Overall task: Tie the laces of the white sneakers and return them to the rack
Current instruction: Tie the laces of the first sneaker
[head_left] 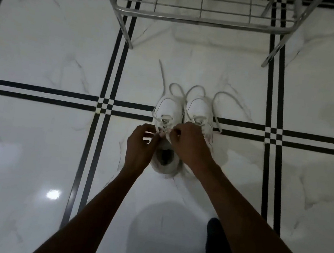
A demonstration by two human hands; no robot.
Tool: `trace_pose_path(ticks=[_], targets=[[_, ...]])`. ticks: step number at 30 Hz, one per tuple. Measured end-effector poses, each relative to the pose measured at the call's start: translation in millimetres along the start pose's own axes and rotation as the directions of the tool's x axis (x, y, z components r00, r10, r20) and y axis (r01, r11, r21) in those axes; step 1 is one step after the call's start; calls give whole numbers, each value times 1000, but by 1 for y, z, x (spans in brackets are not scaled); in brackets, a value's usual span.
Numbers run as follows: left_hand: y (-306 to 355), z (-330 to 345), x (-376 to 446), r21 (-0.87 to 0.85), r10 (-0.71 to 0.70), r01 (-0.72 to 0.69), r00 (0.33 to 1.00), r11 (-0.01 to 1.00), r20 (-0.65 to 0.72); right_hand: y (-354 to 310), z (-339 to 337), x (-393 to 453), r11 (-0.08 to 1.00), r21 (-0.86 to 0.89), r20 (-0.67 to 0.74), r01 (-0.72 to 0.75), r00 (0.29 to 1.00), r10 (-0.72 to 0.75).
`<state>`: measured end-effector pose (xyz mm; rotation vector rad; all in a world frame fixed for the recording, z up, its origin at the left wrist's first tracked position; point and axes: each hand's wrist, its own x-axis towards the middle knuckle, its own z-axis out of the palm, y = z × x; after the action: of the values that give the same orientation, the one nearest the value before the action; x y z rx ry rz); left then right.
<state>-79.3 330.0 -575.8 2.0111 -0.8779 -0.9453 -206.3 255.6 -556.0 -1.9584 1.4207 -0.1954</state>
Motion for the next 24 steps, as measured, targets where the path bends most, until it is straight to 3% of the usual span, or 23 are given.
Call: trace_pose_path(ticks=[4, 9, 11, 17, 24], targets=[[-13, -6, 11, -25, 121, -121, 992, 992, 15, -1, 19, 10, 989, -147, 8, -6, 1000, 7], [-30, -4, 19, 88, 310, -308, 951, 947, -7, 5, 23, 14, 995, 88, -110, 37, 994, -27], [-32, -3, 21, 145, 358, -351, 933, 925, -25, 6, 23, 14, 994, 94, -115, 62, 992, -51], [-21, -8, 7, 296, 365, -336, 930, 894, -46, -3, 31, -4, 999, 40, -248, 38, 968, -27], [-24, -13, 2, 316, 302, -260, 949, 912, -92, -9, 47, -20, 973, 217, -255, -82, 957, 138]])
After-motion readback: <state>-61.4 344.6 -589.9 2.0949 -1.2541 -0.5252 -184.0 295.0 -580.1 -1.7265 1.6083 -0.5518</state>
